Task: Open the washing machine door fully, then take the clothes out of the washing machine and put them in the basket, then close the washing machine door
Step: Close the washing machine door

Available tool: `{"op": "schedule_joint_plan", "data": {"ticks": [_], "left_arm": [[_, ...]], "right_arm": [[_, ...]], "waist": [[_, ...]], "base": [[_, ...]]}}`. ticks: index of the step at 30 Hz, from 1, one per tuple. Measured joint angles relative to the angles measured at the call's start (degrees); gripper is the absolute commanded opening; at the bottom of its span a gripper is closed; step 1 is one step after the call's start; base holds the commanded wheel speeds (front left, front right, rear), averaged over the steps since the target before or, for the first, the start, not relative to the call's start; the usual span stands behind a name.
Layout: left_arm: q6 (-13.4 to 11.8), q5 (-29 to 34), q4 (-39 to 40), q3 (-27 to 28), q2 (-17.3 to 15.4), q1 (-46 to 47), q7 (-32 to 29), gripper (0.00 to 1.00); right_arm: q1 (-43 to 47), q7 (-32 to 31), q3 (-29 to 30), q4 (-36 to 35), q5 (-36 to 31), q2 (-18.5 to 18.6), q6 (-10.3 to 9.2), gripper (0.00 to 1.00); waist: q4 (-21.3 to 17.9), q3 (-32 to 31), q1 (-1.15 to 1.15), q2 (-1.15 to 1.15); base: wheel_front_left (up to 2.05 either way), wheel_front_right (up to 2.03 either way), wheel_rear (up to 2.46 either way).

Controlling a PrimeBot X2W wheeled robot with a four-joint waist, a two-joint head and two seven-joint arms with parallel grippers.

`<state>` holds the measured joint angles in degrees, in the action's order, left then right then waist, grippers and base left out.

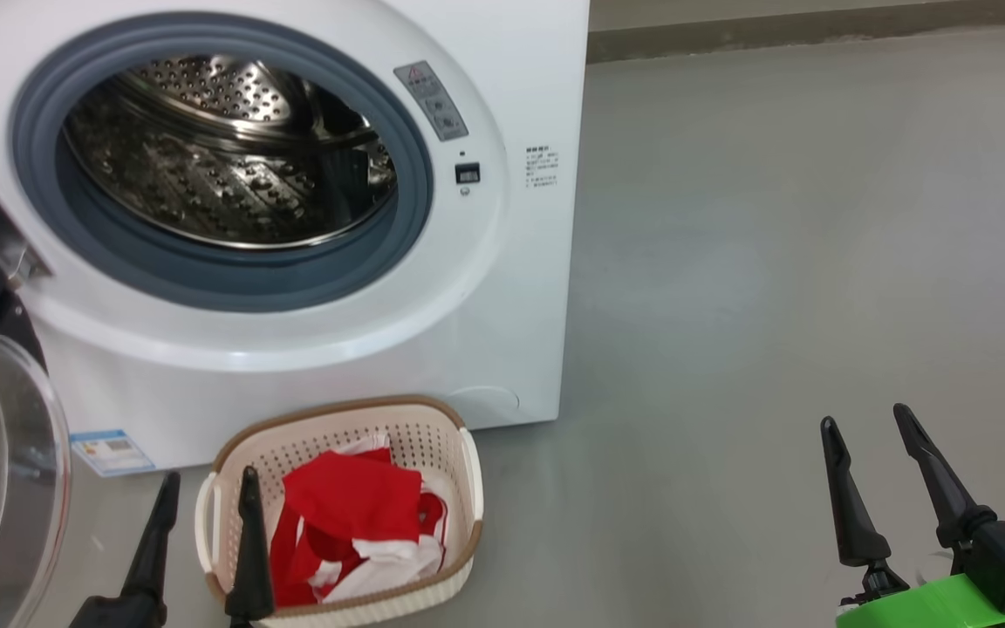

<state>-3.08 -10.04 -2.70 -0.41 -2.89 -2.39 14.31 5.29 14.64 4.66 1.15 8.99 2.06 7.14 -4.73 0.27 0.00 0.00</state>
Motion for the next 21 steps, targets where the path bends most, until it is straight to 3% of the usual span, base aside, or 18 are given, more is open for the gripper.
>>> {"op": "schedule_joint_plan", "data": {"ticks": [10, 21], "left_arm": [[0.09, 0.49, -0.56, -1.14, -0.18, 0.01, 0.0, 1.0], [-1.11, 1.92, -0.98, -1.58, -0.26, 0.34, 0.0, 1.0]], "right_arm": [[0.0, 0.0, -0.01, 0.07, 0.01, 0.0, 0.0, 1.0], [-0.02, 0.0, -0.1, 0.07, 0.09, 0.0, 0.0, 1.0]], "waist": [[0.34, 0.22, 0.0, 0.0], [0.96, 0.92, 0.0, 0.0]], "base": [[-1.46, 1.45, 0.01], [-0.22, 0.22, 0.0]]}}
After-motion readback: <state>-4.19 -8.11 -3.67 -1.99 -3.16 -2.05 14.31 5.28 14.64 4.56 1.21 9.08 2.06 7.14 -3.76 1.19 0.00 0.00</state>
